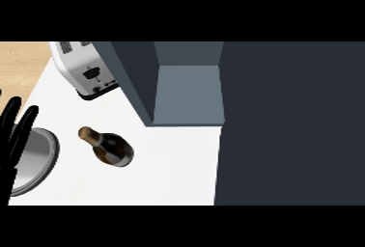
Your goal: Pick up the wine, place it into the cabinet and close the cabinet
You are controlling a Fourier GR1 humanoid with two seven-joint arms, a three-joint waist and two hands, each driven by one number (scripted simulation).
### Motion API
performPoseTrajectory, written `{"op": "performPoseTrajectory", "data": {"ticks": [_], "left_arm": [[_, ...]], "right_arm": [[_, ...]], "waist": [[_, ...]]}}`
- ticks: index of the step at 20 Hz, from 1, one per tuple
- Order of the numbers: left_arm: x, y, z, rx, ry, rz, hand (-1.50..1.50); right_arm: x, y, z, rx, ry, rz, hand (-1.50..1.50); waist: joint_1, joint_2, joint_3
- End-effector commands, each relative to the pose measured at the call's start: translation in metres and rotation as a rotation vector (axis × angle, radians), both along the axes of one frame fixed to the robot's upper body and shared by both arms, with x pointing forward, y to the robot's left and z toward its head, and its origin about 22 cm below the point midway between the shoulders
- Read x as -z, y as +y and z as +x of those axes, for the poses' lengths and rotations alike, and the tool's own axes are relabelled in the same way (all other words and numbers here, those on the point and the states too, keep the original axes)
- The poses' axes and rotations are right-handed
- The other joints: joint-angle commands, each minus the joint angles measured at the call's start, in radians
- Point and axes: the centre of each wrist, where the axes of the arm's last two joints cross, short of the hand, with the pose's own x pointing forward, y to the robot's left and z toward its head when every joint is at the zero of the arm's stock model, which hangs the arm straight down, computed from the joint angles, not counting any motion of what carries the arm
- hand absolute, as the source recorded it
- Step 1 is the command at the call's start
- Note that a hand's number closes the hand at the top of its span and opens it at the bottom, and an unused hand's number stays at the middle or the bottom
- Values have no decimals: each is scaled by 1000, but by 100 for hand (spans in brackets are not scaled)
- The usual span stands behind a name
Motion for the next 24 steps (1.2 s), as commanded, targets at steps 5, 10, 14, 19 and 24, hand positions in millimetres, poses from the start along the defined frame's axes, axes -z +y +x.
{"op": "performPoseTrajectory", "data": {"ticks": [5,10,14,19,24], "left_arm": [[-27,1,-28,27,-41,-23,-150],[-37,-1,-28,9,-27,-35,-150],[-37,2,-34,-36,-44,-41,-150],[-39,8,-31,-62,-78,-25,-150],[-35,15,-25,-115,-77,-8,-150]], "right_arm": [[-37,8,-36,-22,-51,50,-150],[-50,7,-48,-33,-51,38,-150],[-48,13,-44,-21,-59,77,-150],[-47,2,-45,-28,-65,27,-150],[-46,10,-41,-21,-59,56,-150]], "waist": [[1,-1,0],[-1,-5,-1],[3,-7,-1],[-3,-7,0],[3,-2,-1]]}}
